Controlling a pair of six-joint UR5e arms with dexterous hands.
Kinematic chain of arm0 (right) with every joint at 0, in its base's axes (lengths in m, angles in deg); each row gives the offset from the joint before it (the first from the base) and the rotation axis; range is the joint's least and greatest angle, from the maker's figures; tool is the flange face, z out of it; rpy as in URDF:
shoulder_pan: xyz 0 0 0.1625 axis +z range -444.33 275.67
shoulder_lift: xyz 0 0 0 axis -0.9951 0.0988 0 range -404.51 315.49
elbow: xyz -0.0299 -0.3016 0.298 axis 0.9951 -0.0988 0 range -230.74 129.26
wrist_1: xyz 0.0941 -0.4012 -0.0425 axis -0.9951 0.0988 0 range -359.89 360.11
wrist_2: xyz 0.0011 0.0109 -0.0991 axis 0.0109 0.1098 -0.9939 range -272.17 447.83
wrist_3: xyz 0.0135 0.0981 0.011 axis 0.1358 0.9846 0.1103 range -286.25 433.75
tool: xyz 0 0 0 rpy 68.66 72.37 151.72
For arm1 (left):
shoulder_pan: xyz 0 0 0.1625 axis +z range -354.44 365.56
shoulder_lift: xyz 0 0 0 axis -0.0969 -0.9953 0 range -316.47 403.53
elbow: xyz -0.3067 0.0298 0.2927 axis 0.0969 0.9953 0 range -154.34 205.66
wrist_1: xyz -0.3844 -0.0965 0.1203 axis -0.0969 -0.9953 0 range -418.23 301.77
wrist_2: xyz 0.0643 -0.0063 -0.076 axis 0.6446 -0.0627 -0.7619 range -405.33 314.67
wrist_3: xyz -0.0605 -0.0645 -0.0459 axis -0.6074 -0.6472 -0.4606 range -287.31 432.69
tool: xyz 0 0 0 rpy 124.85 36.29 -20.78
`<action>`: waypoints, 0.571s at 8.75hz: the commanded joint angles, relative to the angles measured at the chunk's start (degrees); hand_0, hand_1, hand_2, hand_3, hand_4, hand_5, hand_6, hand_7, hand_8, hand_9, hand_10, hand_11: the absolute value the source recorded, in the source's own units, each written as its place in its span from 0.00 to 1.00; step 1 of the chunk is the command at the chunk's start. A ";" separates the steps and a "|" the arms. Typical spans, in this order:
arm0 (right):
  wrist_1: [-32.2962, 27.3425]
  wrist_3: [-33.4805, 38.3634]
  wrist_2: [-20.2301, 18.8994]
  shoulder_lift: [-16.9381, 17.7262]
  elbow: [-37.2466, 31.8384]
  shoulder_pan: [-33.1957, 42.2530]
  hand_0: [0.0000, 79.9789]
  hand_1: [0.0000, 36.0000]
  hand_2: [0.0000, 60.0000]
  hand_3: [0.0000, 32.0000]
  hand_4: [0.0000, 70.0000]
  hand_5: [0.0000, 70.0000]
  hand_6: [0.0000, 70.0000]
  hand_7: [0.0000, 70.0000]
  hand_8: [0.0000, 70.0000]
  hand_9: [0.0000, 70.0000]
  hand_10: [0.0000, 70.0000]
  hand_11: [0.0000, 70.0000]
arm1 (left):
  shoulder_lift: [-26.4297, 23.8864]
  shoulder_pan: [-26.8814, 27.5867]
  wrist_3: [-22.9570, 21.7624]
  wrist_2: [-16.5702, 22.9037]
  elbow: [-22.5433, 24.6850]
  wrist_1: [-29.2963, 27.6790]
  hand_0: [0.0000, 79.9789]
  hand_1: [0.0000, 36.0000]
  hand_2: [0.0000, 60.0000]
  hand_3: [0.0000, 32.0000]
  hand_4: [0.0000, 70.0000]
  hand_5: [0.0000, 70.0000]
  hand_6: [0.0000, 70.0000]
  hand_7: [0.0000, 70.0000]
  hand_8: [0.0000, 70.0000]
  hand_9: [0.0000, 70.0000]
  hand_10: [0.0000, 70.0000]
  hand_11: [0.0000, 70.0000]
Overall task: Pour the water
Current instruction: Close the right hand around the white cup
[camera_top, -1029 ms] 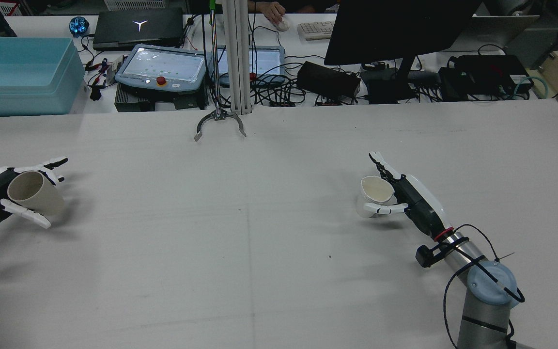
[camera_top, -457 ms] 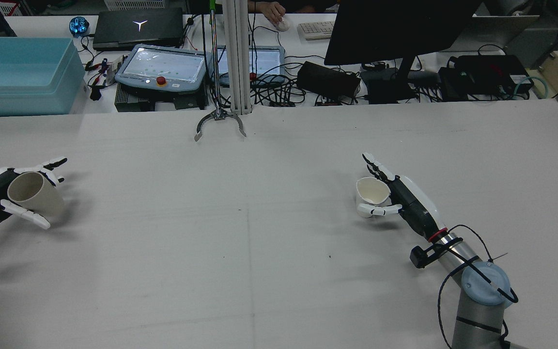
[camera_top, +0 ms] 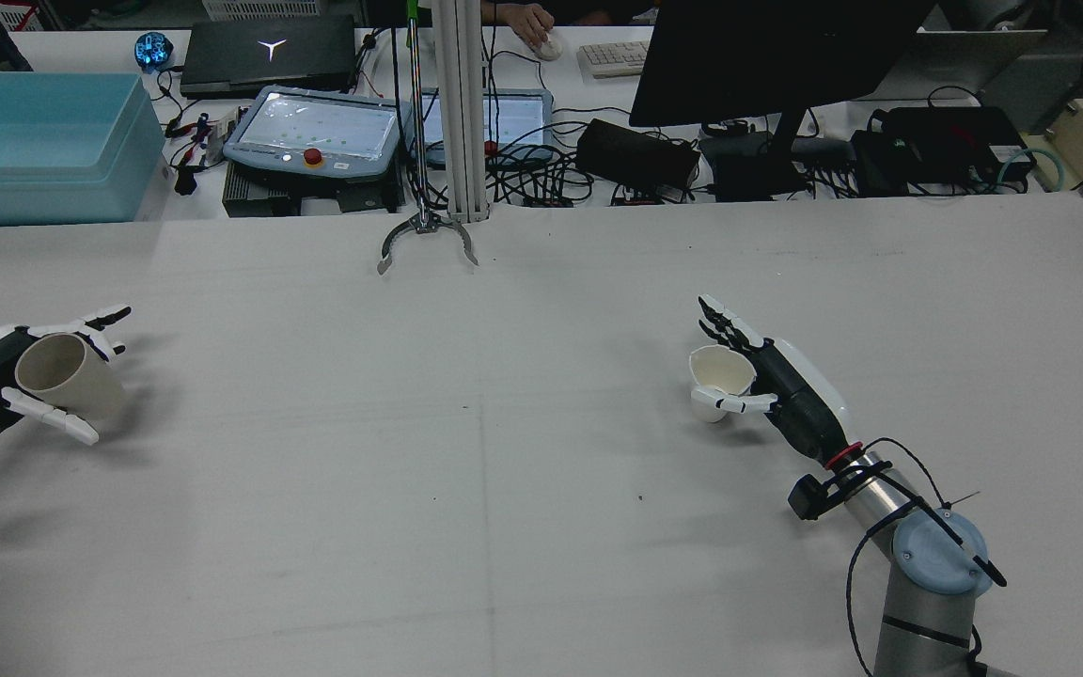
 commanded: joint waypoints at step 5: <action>-0.02 1.28 0.00 0.03 -1.84 -0.91 0.62 0.62 0.40 0.28 0.00 0.11 0.12 0.02 0.10 0.10 0.00 0.00 | 0.00 0.04 0.13 0.00 -0.17 0.01 1.00 1.00 0.00 0.00 0.76 1.00 0.14 0.14 0.02 0.01 0.12 0.23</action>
